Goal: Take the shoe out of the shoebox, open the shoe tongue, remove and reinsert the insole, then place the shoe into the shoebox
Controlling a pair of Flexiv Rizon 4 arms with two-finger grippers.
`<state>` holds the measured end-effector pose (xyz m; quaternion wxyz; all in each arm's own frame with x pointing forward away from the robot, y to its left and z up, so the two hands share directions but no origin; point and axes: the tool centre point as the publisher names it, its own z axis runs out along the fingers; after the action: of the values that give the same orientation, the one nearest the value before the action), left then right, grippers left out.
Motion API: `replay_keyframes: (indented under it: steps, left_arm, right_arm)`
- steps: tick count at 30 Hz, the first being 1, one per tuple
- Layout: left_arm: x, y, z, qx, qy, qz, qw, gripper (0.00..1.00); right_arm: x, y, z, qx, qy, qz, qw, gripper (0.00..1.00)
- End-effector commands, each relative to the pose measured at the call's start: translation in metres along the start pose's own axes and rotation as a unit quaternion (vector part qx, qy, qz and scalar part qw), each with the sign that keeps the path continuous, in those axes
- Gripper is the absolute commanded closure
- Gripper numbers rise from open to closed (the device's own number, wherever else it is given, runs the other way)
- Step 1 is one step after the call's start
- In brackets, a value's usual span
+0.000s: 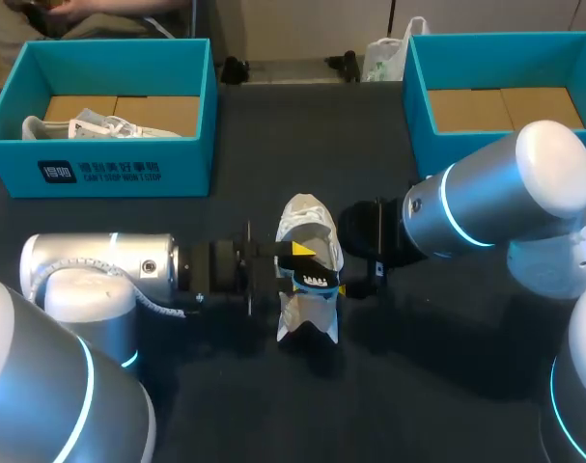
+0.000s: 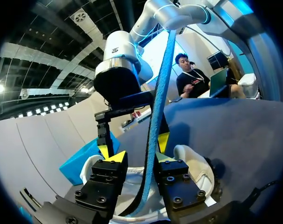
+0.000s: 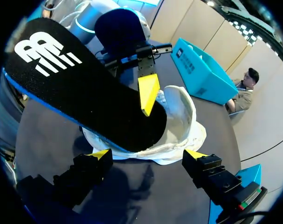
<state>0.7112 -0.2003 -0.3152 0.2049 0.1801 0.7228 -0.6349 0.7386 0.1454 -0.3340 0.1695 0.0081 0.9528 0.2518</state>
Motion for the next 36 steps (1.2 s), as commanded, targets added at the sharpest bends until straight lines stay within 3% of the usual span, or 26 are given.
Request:
replay_keyframes:
  steps: [1, 9, 11, 20, 36]
  left_arm:
    - [0.003, -0.012, -0.011, -0.005, 0.005, -0.001, 1.000, 0.67]
    - [0.012, -0.019, -0.018, -0.019, 0.020, -0.010, 1.000, 0.82]
    - [0.015, -0.017, -0.017, -0.023, 0.022, -0.012, 0.999, 1.00]
    - [0.017, -0.002, -0.012, -0.029, 0.034, 0.003, 0.999, 1.00]
    - [0.005, 0.036, -0.002, -0.033, 0.029, 0.041, 0.998, 1.00]
  right_arm:
    - [0.001, 0.000, 0.001, 0.000, -0.001, 0.000, 1.000, 0.00]
    - [0.001, 0.000, 0.001, 0.000, -0.001, 0.000, 1.000, 0.00]
    - [0.001, 0.000, 0.001, 0.000, -0.001, 0.000, 1.000, 0.00]
    - [0.001, 0.000, 0.001, 0.000, -0.001, 0.000, 1.000, 0.00]
    - [0.001, 0.000, 0.001, 0.000, -0.001, 0.000, 1.000, 0.00]
